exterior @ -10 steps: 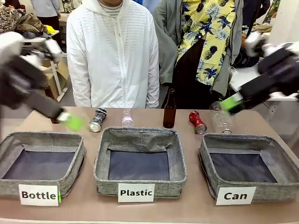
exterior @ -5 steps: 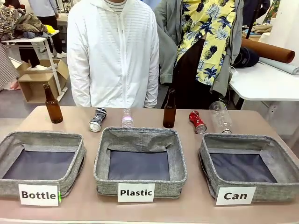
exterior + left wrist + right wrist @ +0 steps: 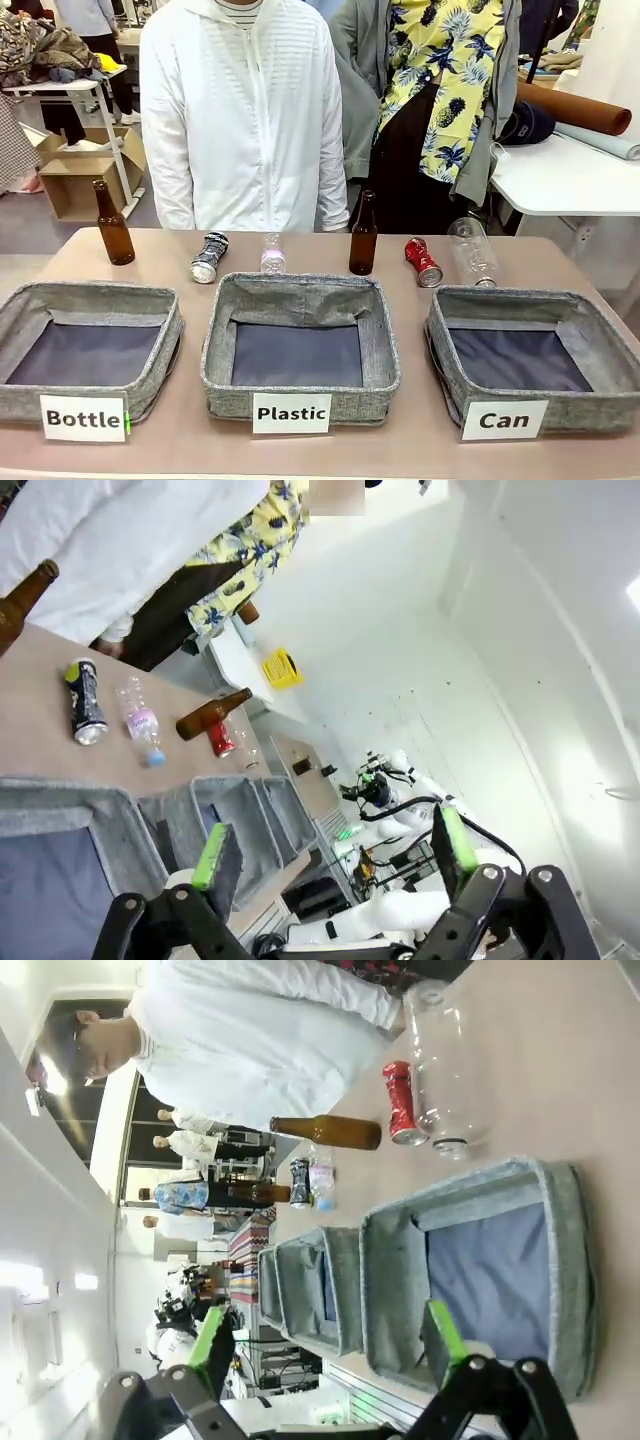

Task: Sort the can waste into the basket.
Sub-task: Pick up the can waste from the table and place it in the right Fabric basket.

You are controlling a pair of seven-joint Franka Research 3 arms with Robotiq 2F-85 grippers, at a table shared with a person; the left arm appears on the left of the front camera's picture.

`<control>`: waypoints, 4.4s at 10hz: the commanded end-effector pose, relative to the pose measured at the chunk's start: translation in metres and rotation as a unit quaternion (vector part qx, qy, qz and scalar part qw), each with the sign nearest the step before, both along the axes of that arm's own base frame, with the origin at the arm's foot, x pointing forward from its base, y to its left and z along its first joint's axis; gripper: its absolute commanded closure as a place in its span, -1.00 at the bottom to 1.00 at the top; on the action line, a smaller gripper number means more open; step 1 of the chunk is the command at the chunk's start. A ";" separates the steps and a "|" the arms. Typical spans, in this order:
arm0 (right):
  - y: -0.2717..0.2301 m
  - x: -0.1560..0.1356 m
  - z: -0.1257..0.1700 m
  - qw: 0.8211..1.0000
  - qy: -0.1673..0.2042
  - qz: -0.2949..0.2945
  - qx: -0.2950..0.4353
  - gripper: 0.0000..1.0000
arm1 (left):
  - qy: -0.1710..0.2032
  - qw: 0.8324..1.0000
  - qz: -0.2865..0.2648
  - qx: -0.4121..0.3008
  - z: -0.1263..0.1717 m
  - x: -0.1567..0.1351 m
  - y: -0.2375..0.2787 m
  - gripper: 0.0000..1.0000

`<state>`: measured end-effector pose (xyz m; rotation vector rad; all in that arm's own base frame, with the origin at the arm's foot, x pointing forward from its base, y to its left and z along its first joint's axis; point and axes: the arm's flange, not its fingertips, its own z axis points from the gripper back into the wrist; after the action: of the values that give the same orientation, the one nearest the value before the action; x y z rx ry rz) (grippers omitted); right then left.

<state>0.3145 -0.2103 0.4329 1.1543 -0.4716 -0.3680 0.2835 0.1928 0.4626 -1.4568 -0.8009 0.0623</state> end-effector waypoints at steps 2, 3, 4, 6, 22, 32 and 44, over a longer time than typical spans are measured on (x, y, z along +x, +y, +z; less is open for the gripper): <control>0.007 -0.004 0.010 0.999 -0.019 0.028 0.005 -1.00 | -0.012 1.000 -0.022 0.011 0.002 -0.013 0.001 -1.00; 0.007 -0.004 0.010 0.999 -0.019 0.028 0.005 -1.00 | -0.012 1.000 -0.022 0.011 0.002 -0.013 0.001 -1.00; 0.008 -0.001 0.005 1.000 -0.003 0.018 0.004 -1.00 | -0.012 1.000 -0.022 0.011 0.002 -0.013 0.001 -1.00; 0.065 0.026 0.047 0.988 -0.034 0.073 -0.128 -1.00 | -0.012 1.000 -0.022 0.011 0.002 -0.013 0.001 -1.00; 0.114 0.036 0.067 0.970 -0.045 0.146 -0.188 -1.00 | 0.005 1.000 -0.016 0.005 0.000 -0.011 0.000 -1.00; 0.114 0.036 0.067 0.970 -0.045 0.146 -0.188 -1.00 | 0.007 0.987 -0.075 0.139 0.044 0.022 -0.104 -1.00; 0.114 0.036 0.067 0.970 -0.045 0.146 -0.188 -1.00 | 0.001 0.867 0.026 0.497 -0.003 0.109 -0.284 -1.00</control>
<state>0.3472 -0.0973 0.4978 0.8559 -0.4167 0.0459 0.3890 -0.0902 0.4654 -0.4696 -0.6976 -0.2882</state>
